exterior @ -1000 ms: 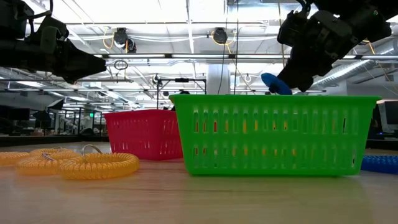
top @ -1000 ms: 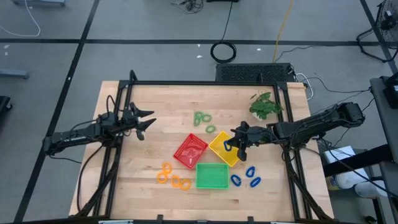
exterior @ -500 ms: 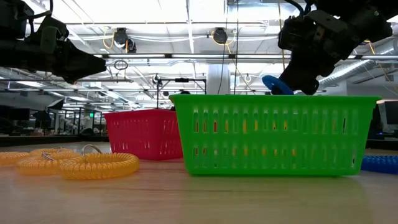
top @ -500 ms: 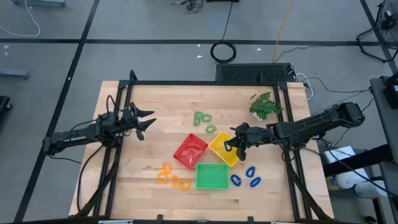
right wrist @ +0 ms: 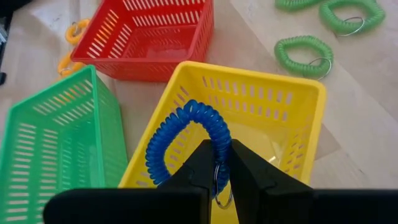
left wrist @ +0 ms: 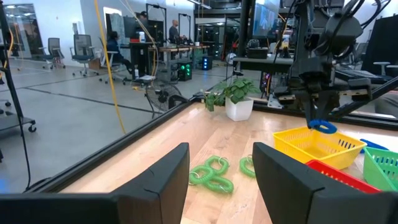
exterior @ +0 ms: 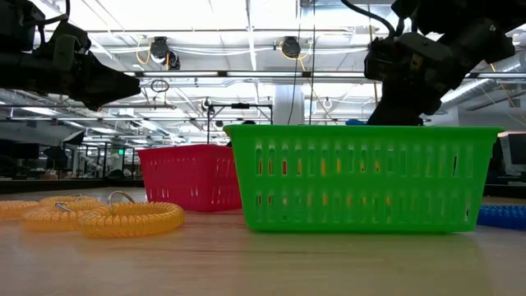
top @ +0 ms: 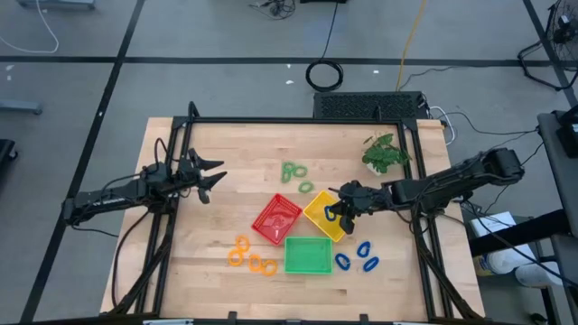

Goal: Sort spring keychains
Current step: Put the blue spring keychain into the yellow bin

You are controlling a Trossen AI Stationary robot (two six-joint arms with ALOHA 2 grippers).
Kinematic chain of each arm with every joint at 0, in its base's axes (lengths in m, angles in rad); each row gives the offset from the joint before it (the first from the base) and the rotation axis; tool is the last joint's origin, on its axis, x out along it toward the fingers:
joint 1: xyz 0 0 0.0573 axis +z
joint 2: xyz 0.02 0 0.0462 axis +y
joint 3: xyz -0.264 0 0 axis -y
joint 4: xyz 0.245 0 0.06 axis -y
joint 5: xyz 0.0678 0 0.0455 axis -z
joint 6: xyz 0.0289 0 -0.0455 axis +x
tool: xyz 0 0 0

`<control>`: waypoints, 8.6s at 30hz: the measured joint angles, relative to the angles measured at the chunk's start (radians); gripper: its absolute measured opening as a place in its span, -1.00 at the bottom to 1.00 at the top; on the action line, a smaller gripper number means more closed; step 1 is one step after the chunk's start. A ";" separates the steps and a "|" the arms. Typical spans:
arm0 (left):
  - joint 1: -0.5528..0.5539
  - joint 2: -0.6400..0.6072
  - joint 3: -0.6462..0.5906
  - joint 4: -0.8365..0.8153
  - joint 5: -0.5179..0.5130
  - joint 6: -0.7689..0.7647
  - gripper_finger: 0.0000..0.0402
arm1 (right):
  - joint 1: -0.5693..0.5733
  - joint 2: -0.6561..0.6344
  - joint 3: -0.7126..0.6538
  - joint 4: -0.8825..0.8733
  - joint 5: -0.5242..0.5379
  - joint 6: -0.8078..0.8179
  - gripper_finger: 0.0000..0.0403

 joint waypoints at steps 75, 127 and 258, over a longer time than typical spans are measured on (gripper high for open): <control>0.000 0.000 0.000 0.000 0.000 0.000 -0.08 | 0.549 0.031 0.085 -0.501 -0.162 0.551 -0.47; 0.000 0.000 0.000 0.000 0.000 0.000 -0.08 | 0.668 0.240 0.085 -0.624 -0.092 0.510 -0.43; 0.000 0.000 0.000 0.000 0.000 0.000 -0.08 | 0.441 -0.091 0.085 -0.115 0.574 -0.082 -0.93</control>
